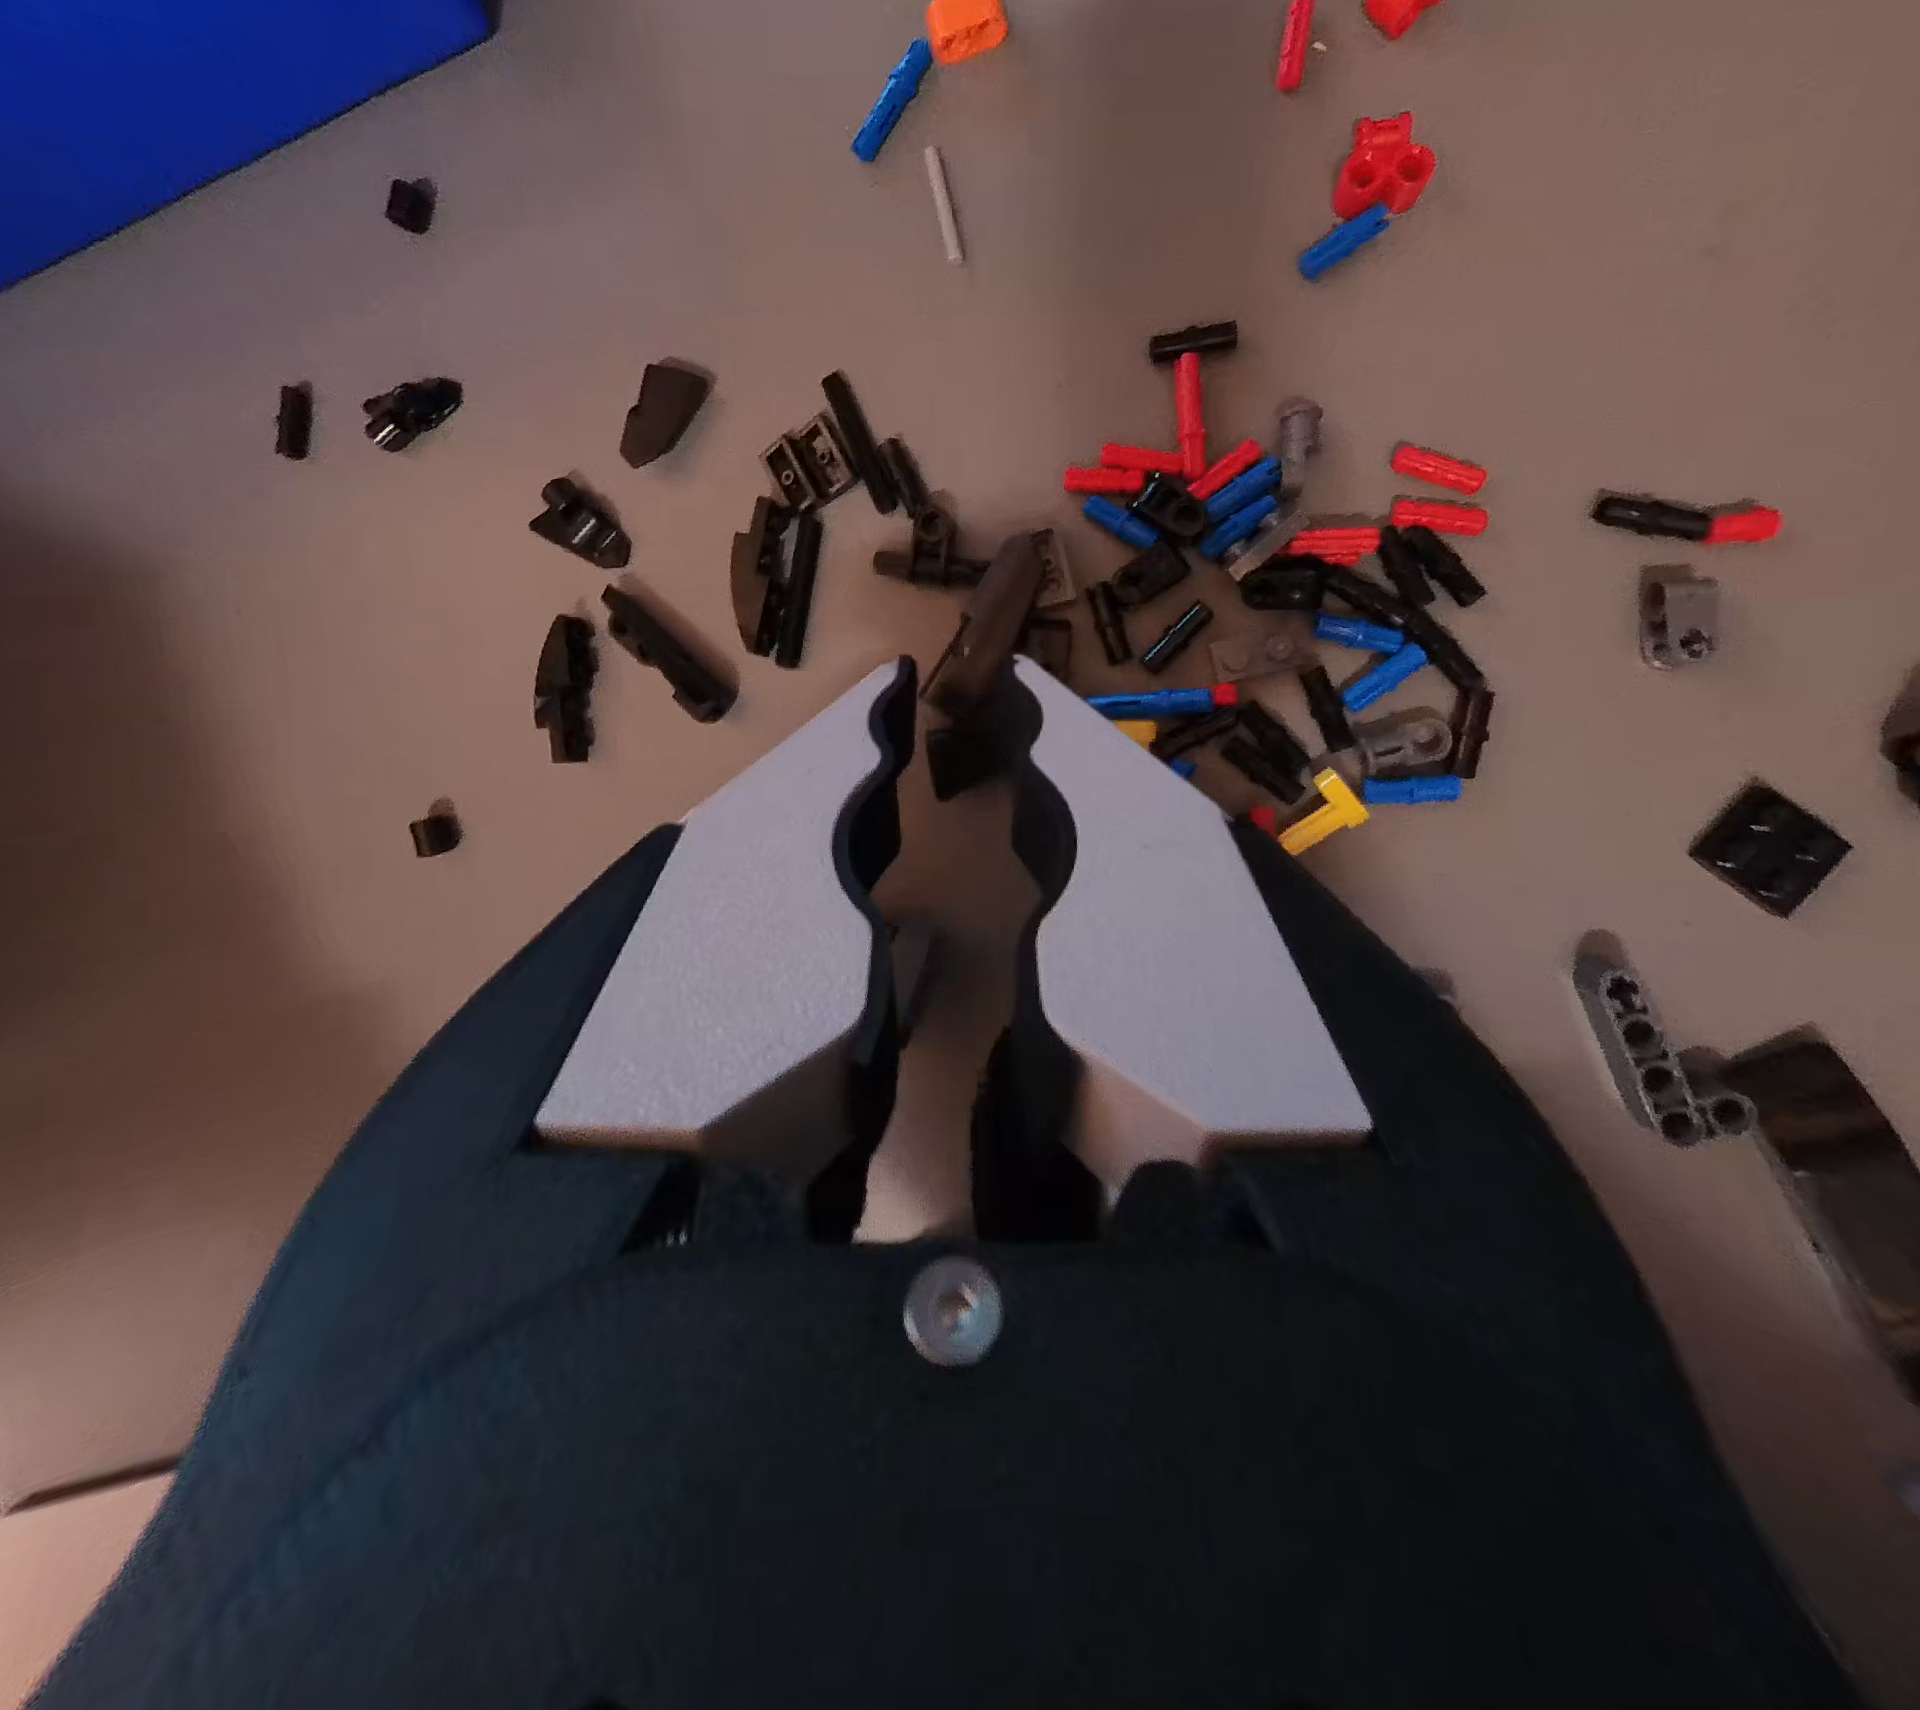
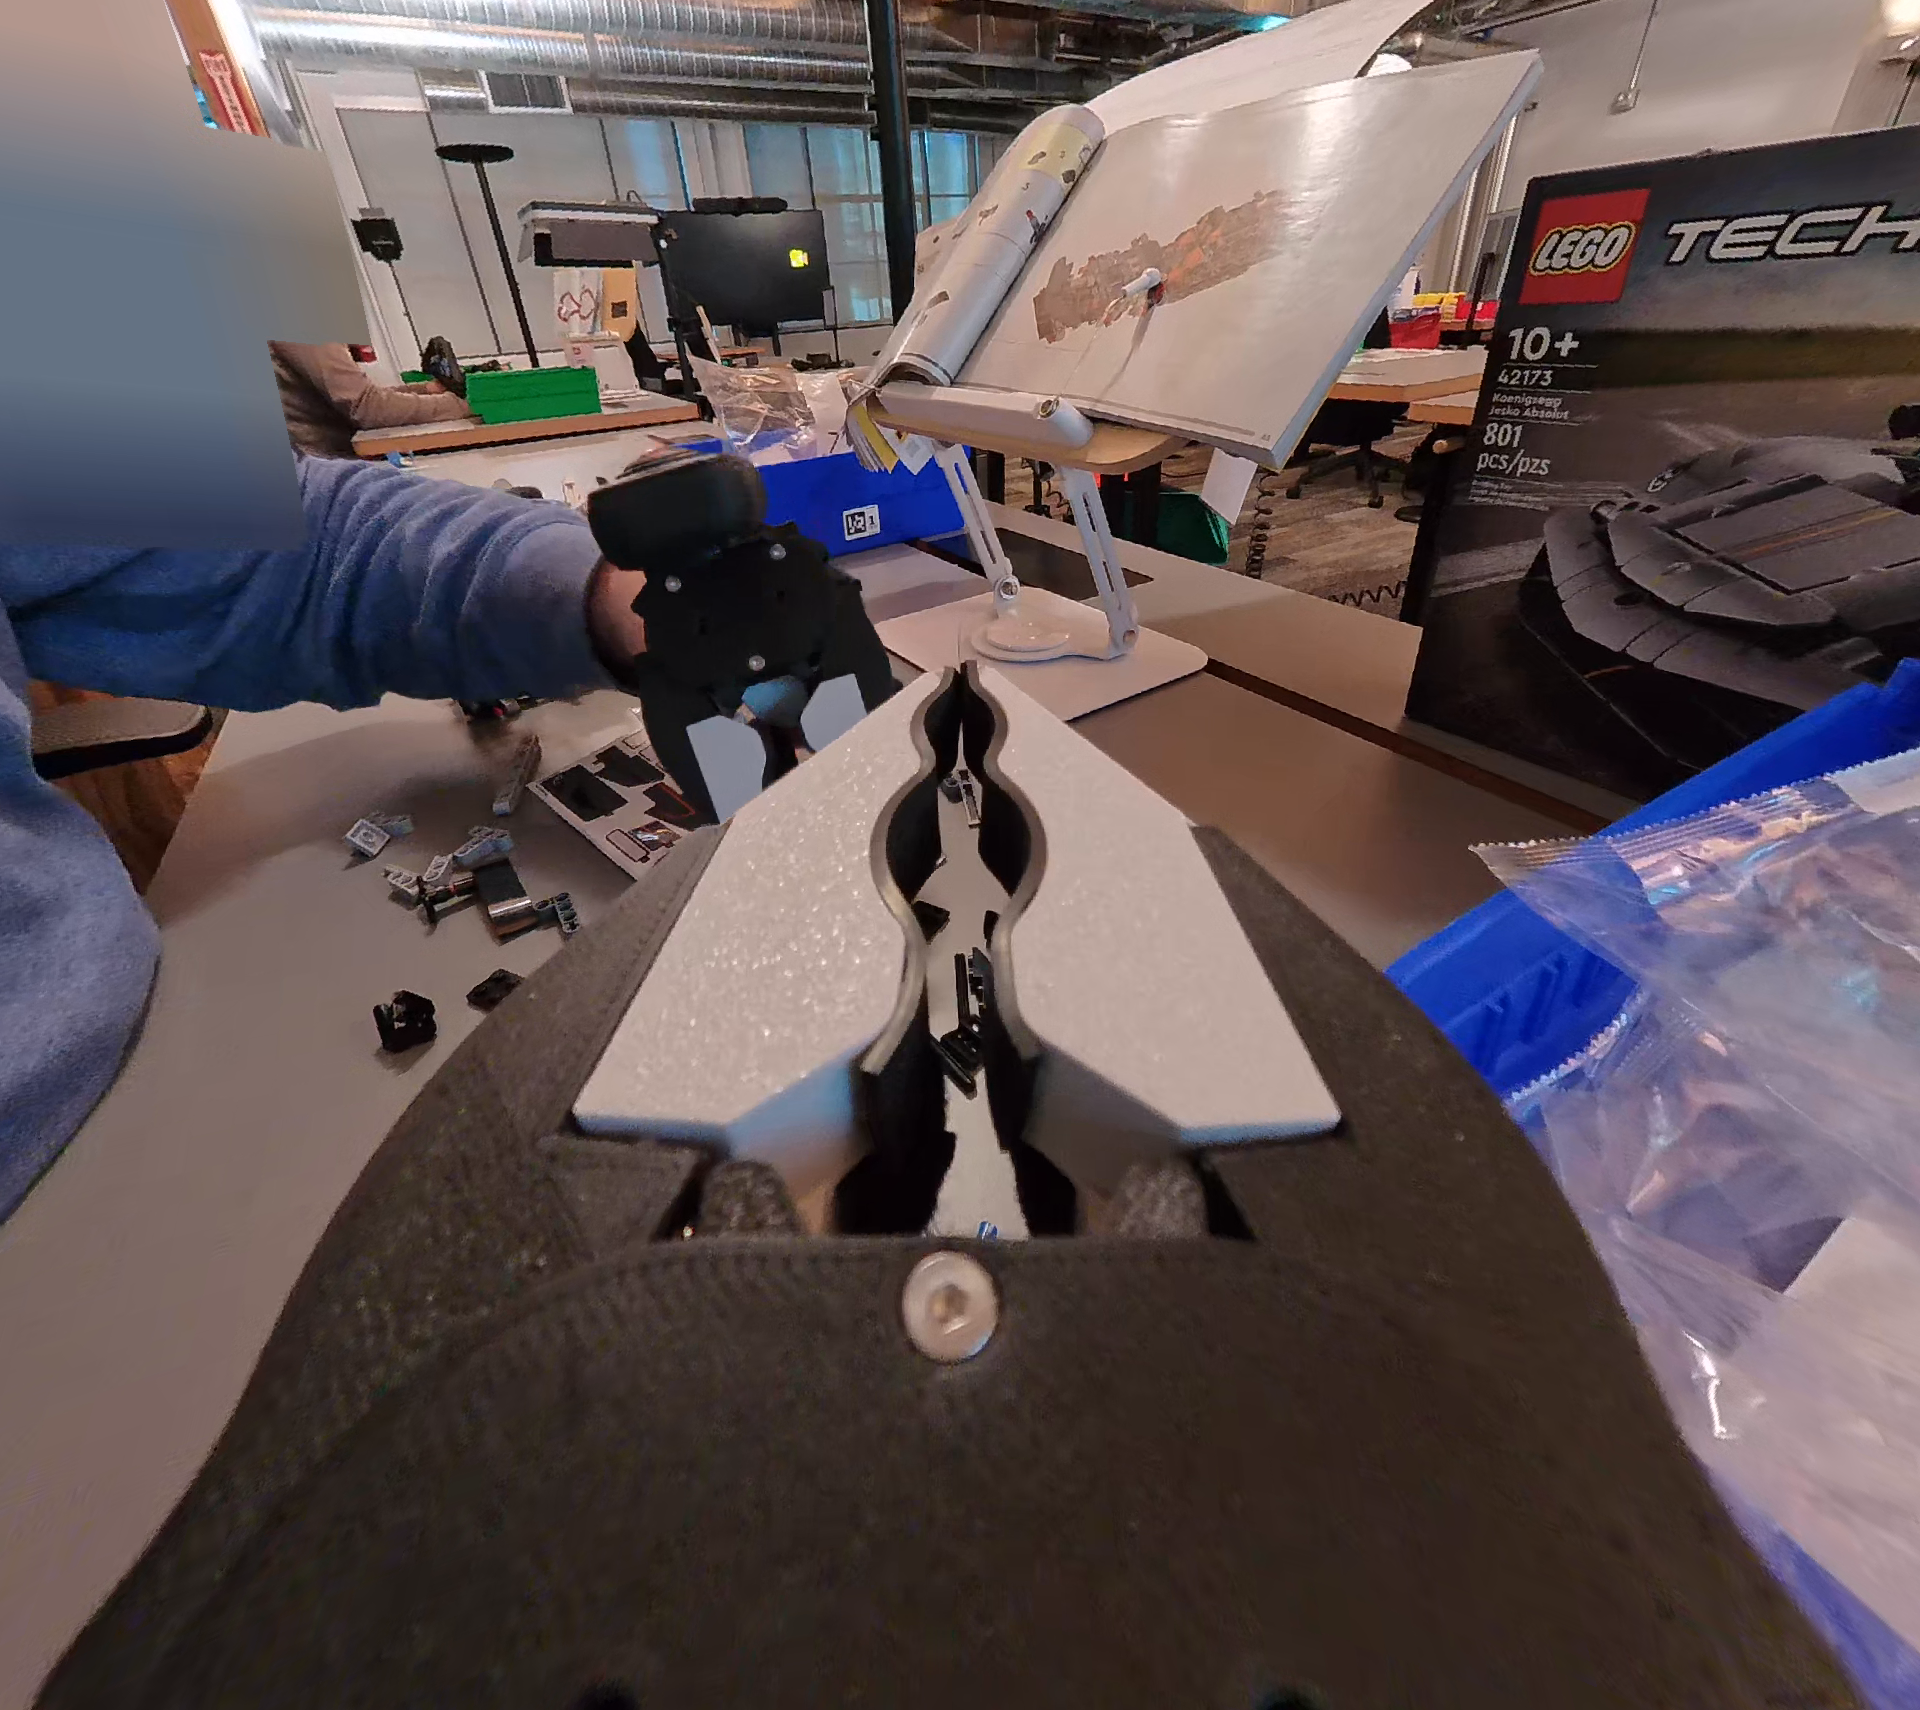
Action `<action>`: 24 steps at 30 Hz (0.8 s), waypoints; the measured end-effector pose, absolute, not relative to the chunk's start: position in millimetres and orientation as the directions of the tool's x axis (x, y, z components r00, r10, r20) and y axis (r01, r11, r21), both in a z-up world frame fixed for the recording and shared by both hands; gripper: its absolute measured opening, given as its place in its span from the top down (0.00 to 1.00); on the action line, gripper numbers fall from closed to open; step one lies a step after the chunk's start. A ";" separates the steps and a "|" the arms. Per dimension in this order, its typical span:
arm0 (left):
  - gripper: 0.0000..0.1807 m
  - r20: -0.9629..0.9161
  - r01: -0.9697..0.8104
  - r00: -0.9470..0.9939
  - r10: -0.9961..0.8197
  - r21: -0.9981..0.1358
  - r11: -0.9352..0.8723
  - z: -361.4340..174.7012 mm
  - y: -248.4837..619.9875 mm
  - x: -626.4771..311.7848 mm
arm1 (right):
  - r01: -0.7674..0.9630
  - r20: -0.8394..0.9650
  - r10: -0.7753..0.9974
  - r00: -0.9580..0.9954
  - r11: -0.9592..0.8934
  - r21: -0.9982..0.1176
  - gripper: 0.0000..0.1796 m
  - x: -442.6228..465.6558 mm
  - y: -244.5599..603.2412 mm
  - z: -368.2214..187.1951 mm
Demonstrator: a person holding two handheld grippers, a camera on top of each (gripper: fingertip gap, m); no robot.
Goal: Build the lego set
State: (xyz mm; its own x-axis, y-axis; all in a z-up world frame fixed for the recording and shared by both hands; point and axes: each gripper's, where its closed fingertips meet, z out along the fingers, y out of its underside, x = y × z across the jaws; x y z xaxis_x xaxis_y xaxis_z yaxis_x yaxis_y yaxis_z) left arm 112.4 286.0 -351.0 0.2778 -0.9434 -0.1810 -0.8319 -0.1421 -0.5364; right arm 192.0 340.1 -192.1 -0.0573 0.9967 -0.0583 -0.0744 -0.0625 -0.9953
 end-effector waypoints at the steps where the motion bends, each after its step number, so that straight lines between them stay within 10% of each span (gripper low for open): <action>1: 0.93 -0.182 -0.834 0.275 -0.944 -0.534 -0.140 -353.1 287.2 114.4 | -0.075 -0.059 0.997 -0.056 -0.063 -0.995 1.00 192.3 340.5 -192.0; 24: 0.94 -0.141 -0.863 0.236 -0.962 -0.484 -0.141 -355.7 258.3 114.8 | -0.090 -0.049 0.997 -0.067 -0.055 -0.994 1.00 194.5 337.0 -187.2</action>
